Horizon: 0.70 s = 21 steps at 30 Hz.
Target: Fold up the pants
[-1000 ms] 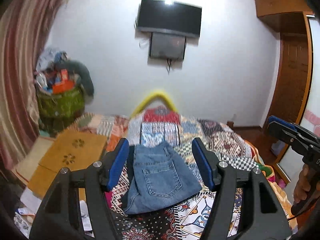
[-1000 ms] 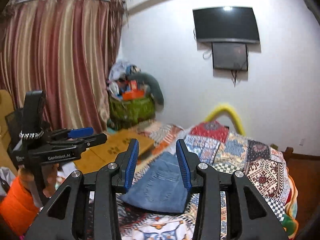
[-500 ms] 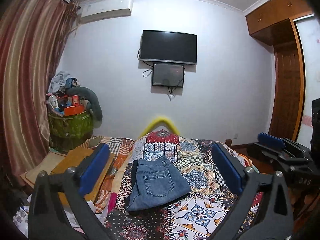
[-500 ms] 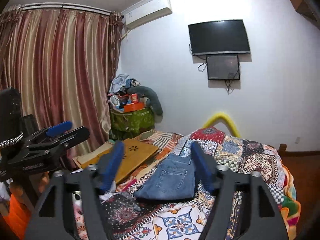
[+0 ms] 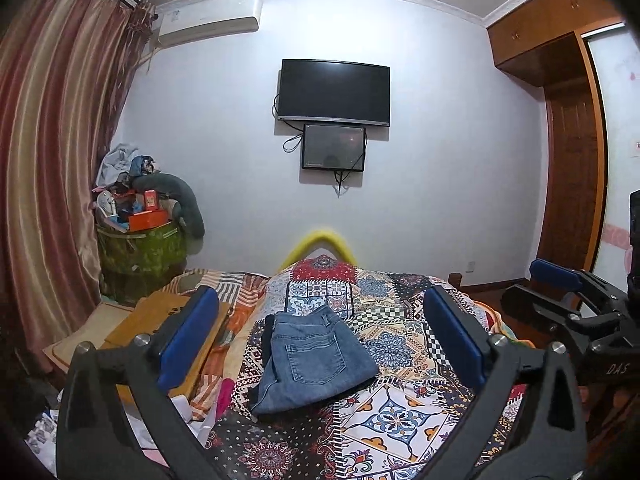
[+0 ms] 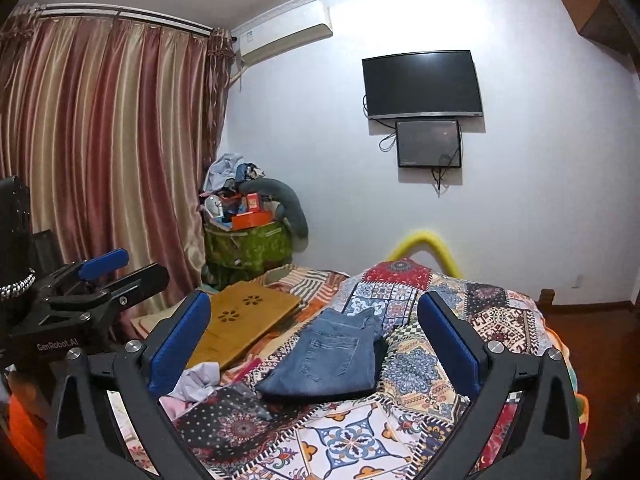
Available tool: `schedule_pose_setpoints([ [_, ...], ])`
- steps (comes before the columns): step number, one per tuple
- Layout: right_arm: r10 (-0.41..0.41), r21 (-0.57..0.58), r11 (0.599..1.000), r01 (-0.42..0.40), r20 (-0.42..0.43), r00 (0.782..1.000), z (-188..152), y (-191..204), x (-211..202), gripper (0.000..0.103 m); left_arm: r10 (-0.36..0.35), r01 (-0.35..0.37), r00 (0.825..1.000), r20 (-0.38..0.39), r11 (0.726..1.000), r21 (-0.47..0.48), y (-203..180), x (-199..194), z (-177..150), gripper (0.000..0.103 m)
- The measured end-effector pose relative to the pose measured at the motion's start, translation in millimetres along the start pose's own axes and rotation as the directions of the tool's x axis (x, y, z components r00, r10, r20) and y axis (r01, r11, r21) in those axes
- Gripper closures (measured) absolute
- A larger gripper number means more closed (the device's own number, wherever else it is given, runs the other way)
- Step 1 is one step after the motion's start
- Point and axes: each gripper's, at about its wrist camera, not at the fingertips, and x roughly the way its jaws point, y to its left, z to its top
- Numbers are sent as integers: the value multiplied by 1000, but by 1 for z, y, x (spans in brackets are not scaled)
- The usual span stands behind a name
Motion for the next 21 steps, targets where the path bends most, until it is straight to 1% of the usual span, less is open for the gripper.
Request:
schedule_pose_setpoints([
  [13, -20, -2, 1000, 19, -10, 1000, -4, 0, -4, 0, 3, -3, 1000, -1, 1000, 26, -10, 0, -4, 0],
  [21, -27, 10, 1000, 27, -20, 999, -6, -2, -4, 0, -10, 10, 1000, -10, 1000, 20, -11, 4, -6, 0],
])
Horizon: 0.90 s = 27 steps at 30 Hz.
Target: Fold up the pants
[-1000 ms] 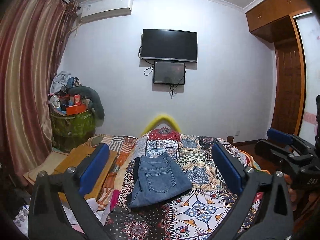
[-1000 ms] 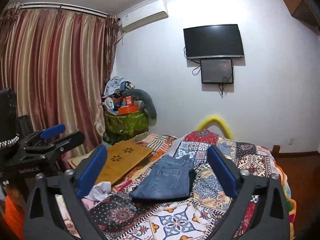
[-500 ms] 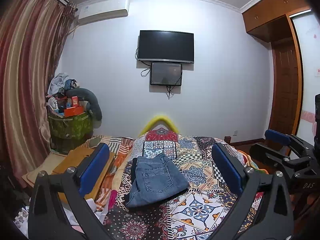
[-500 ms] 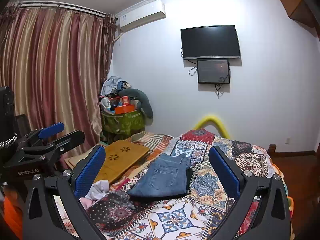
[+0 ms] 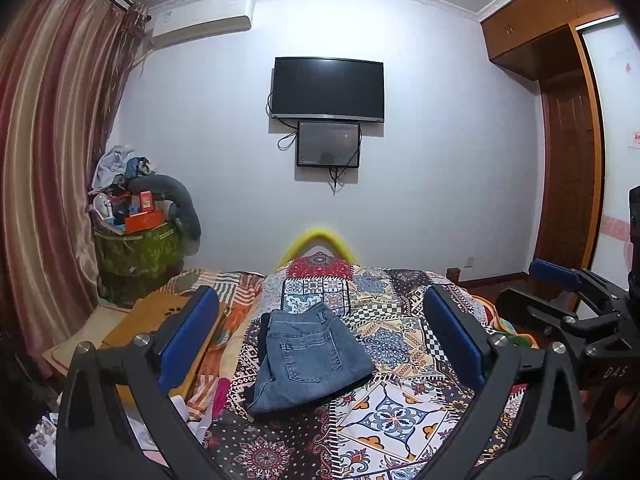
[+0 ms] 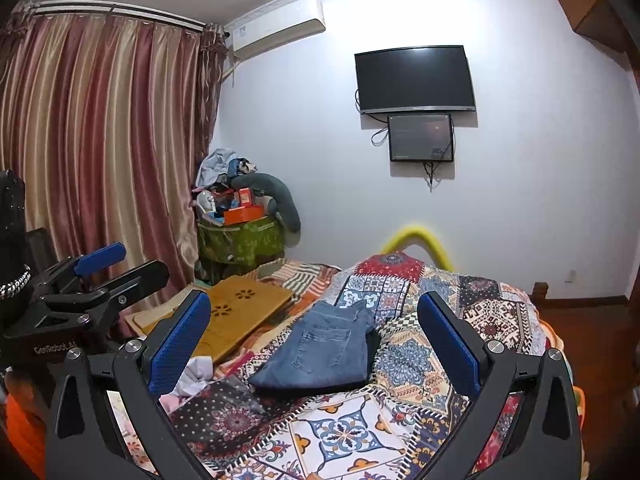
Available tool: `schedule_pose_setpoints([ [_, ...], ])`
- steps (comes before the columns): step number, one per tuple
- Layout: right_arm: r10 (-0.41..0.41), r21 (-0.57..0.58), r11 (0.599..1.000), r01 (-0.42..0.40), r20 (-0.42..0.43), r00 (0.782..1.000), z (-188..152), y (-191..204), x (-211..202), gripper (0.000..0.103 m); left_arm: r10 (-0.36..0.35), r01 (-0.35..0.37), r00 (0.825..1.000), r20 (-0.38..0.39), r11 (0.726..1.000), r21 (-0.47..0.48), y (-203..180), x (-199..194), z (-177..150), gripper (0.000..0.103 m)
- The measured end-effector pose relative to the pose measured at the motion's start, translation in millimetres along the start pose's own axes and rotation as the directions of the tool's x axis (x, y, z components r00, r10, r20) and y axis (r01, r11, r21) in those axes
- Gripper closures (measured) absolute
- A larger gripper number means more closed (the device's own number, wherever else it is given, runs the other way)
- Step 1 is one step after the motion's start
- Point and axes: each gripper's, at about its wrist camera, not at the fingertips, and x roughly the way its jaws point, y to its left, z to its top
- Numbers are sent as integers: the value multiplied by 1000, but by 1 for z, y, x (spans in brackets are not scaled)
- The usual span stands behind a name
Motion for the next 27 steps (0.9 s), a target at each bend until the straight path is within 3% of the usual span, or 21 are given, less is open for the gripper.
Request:
schedule_pose_setpoints([
  [27, -28, 47, 998, 29, -16, 999, -3, -8, -2, 0, -45, 45, 998, -37, 999, 4, -2, 12, -9, 0],
])
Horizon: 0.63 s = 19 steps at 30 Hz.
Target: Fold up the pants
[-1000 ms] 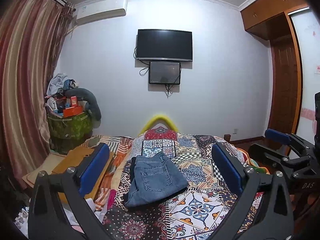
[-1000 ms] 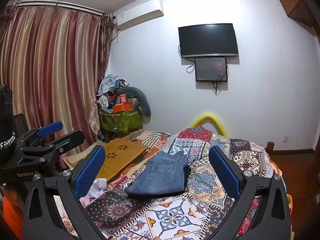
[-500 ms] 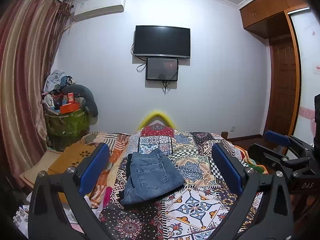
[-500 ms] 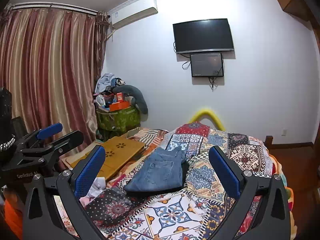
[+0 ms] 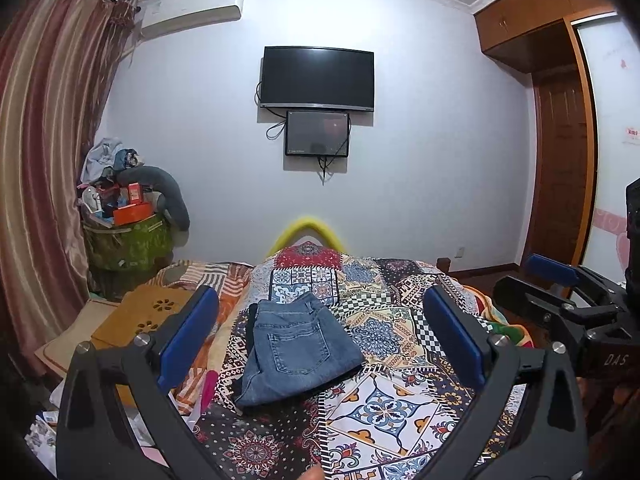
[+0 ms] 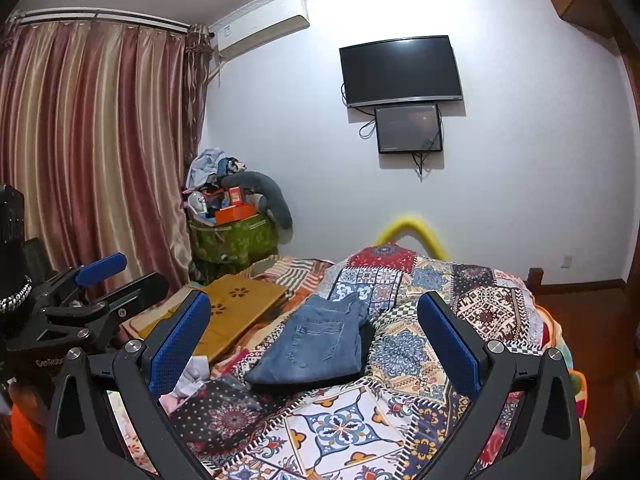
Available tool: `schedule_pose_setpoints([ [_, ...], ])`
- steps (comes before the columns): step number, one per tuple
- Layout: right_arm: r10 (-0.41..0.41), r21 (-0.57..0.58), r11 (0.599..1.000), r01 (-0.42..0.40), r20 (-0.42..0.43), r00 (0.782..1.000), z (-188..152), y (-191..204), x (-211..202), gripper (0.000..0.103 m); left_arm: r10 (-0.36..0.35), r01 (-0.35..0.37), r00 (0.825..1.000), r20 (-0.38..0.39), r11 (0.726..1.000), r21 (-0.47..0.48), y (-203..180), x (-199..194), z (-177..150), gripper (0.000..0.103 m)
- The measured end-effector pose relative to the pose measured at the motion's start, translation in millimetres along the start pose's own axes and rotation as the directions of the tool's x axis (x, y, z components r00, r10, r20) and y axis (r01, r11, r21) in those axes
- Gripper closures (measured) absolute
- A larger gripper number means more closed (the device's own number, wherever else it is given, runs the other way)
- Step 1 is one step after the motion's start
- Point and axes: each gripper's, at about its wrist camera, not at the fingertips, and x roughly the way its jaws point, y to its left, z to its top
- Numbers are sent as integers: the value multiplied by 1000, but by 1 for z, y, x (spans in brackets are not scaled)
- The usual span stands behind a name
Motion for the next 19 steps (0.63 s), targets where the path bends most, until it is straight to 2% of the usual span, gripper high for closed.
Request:
schedule_pose_setpoints([
  [19, -5, 20, 1000, 5, -5, 1000, 1, -4, 2, 0, -15, 15, 1000, -25, 1000, 0, -2, 5, -4, 0],
])
